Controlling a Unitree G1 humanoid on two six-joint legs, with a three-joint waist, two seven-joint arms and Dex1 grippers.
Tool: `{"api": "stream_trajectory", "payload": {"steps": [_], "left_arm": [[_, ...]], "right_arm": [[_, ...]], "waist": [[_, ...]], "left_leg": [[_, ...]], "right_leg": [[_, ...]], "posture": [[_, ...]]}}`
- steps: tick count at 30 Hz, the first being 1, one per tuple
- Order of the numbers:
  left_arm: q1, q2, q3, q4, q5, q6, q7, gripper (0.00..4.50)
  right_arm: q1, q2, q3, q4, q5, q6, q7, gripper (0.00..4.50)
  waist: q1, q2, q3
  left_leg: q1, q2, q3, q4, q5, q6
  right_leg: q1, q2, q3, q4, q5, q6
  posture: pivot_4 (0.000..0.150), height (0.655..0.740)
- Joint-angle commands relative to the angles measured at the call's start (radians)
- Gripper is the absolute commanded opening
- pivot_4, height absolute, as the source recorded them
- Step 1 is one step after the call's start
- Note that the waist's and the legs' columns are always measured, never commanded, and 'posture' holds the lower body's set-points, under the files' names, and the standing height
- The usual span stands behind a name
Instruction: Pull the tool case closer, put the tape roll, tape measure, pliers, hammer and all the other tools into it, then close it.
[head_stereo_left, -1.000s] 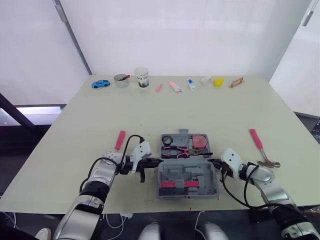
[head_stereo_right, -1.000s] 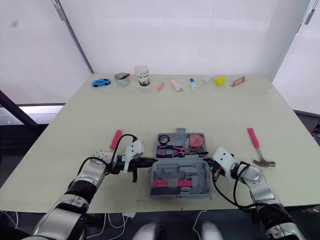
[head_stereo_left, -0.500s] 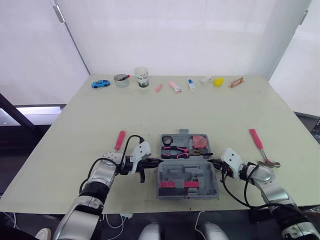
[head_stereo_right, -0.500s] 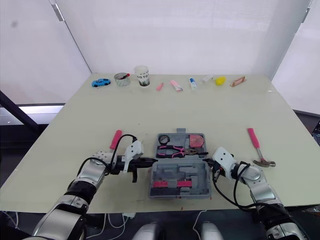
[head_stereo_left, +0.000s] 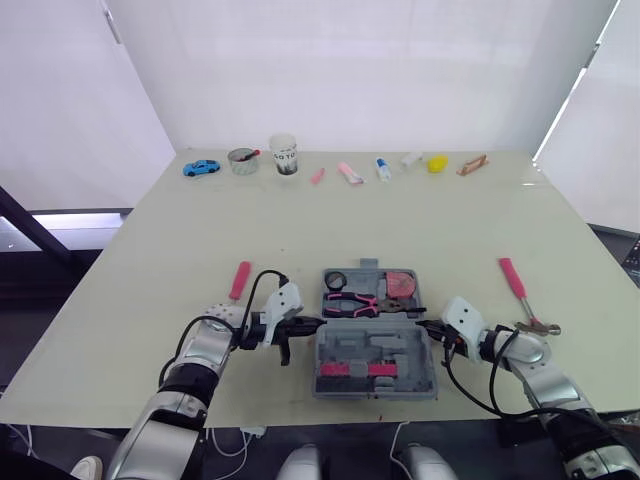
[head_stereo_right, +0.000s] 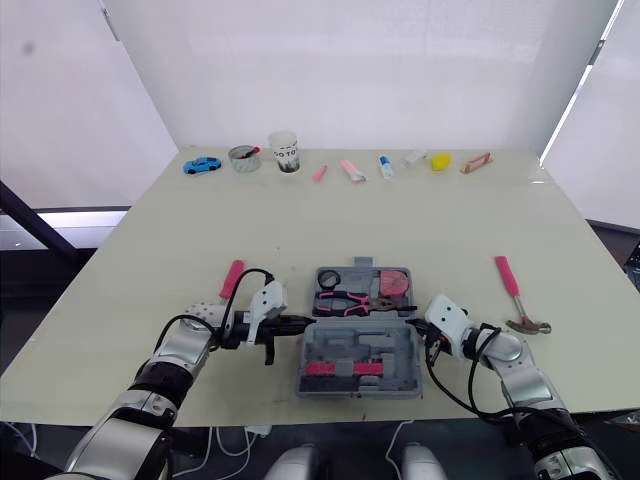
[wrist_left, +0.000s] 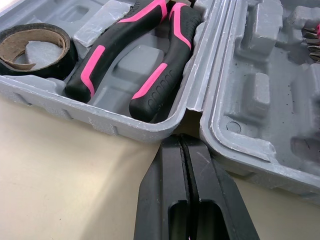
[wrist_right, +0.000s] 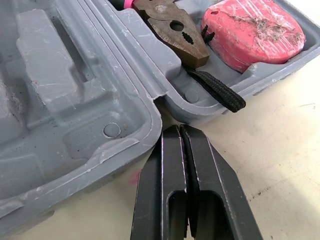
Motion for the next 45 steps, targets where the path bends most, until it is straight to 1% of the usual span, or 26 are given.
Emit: {"api": "stream_trajectory", "payload": {"steps": [1,16,25,29,33,35,38,40,43,45], "left_arm": [[0.003,0.002,-0.012,0.011,0.01,0.004,0.005,0.0],[0.009,0.016,-0.004,0.005,0.006,0.004,0.006,0.0],[0.028,0.047,0.015,-0.052,-0.019,0.022,-0.001,0.0],[0.06,0.072,0.035,-0.144,-0.047,0.048,0.006,0.0],[0.104,0.086,0.059,-0.25,-0.083,0.088,0.025,0.0],[0.157,0.108,0.083,-0.358,-0.117,0.133,0.032,0.0],[0.255,0.145,0.166,-0.54,-0.218,0.258,0.058,0.0],[0.303,0.149,0.235,-0.633,-0.309,0.357,0.087,0.0],[0.378,0.154,0.337,-0.732,-0.417,0.46,0.132,0.0],[0.433,0.161,0.396,-0.761,-0.451,0.481,0.155,0.0]], "right_arm": [[0.002,-0.019,-0.012,0.002,0.005,-0.019,-0.002,0.05],[0.003,-0.065,-0.038,0.039,0.025,-0.044,-0.017,0.05],[0.042,-0.09,-0.081,-0.015,0.074,-0.06,-0.015,0.05],[0.087,-0.115,-0.127,-0.073,0.107,-0.057,-0.016,0.05],[0.127,-0.103,-0.185,-0.117,0.168,-0.045,-0.028,0.05],[0.167,-0.1,-0.222,-0.155,0.206,-0.041,-0.033,0.05],[0.242,-0.082,-0.287,-0.252,0.294,-0.012,-0.044,0.05],[0.282,-0.072,-0.32,-0.313,0.345,0.02,-0.052,0.05],[0.348,-0.075,-0.365,-0.377,0.388,0.046,-0.058,0.05],[0.395,-0.073,-0.409,-0.397,0.415,0.048,-0.067,0.05]], "waist": [[0.0,0.0,0.0],[-0.001,0.0,0.0],[-0.003,0.0,0.0],[-0.007,0.0,0.001],[-0.004,-0.001,0.001],[-0.003,-0.001,0.001],[-0.003,-0.001,0.001],[-0.004,0.0,0.002],[-0.003,0.0,0.002],[-0.003,0.0,0.002]], "left_leg": [[0.0,0.0,0.0,0.0,0.0,0.0],[0.0,0.0,0.0,0.0,0.0,0.0],[0.0,0.0,0.0,-0.001,0.0,0.0],[-0.001,0.001,0.0,-0.002,0.0,0.0],[-0.001,0.001,0.0,-0.002,0.0,0.0],[-0.002,0.001,0.0,-0.002,0.0,0.0],[-0.002,0.001,-0.002,-0.003,0.0,0.0],[-0.002,0.002,-0.003,-0.003,0.0,0.0],[-0.001,0.005,-0.004,-0.004,0.0,0.0],[0.0,0.005,-0.003,-0.004,0.0,0.0]], "right_leg": [[0.0,0.0,0.0,0.0,0.0,0.0],[0.0,0.0,0.0,0.0,0.0,0.0],[0.0,0.0,0.0,0.0,0.0,0.0],[-0.001,0.0,0.001,0.0,0.0,0.0],[-0.002,0.0,0.001,-0.001,0.0,0.0],[-0.002,0.0,0.001,-0.001,0.0,0.0],[-0.002,-0.001,0.002,-0.002,0.0,0.0],[-0.002,-0.001,0.002,-0.002,0.0,0.0],[-0.002,-0.001,0.001,-0.002,0.0,0.0],[-0.002,-0.001,0.002,-0.001,-0.002,-0.002]], "posture": [[0.15,0.74],[0.15,0.74],[0.15,0.74],[0.15,0.74],[0.15,0.74],[0.15,0.74],[0.15,0.74],[0.15,0.74],[0.15,0.74],[0.15,0.74]]}}
